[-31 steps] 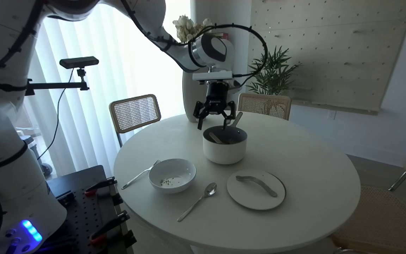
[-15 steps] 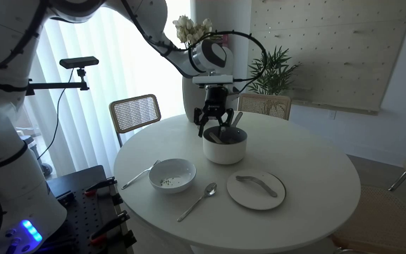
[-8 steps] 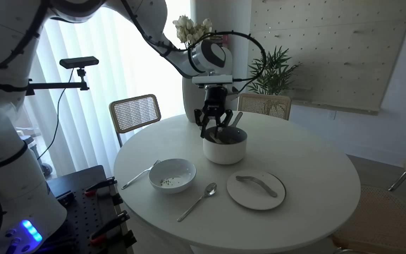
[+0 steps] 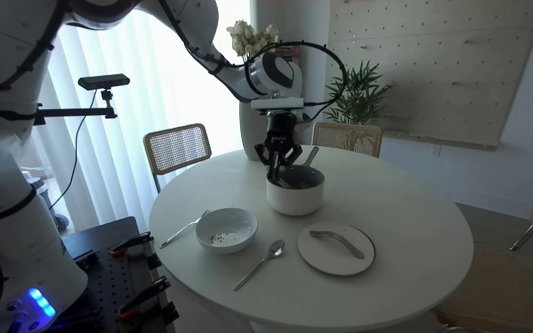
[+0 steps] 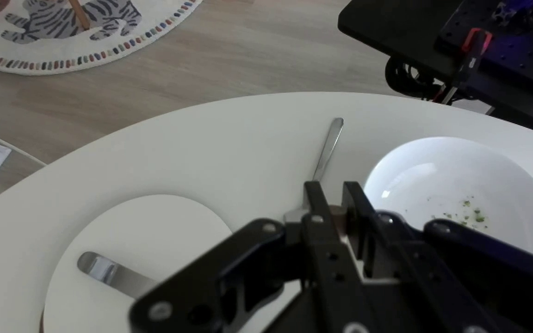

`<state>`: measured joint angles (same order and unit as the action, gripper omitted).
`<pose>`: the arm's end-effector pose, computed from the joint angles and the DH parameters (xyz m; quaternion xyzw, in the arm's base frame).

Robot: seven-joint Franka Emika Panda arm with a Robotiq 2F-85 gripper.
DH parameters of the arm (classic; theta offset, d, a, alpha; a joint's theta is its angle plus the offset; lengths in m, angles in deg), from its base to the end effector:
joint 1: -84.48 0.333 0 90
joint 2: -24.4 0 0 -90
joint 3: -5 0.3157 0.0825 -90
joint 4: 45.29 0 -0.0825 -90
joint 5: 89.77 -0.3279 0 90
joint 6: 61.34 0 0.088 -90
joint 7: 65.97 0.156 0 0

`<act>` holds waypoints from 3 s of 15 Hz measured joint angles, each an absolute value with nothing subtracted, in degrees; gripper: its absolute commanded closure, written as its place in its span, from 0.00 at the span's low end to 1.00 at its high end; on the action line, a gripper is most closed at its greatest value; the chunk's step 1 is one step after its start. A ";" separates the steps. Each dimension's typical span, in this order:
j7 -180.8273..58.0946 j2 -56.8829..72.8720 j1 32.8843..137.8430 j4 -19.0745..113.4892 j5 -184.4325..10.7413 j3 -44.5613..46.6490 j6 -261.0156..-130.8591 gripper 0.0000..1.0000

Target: Take the broccoli from the white bowl and put it in the white pot then take the wooden spatula out of the pot and put it on the table then put the white lid on the pot

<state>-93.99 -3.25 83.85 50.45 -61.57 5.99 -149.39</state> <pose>0.5310 -0.0725 0.2998 0.8807 0.2910 -0.3409 0.1535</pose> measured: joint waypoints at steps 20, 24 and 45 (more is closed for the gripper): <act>-88.19 -1.41 81.95 41.47 -81.06 6.04 -146.71 0.96; -85.32 -2.51 82.13 37.65 -83.38 6.19 -145.18 0.96; -91.64 2.10 75.01 44.21 -90.17 4.89 -151.40 0.96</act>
<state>-91.64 2.10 75.01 44.21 -90.17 4.89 -151.40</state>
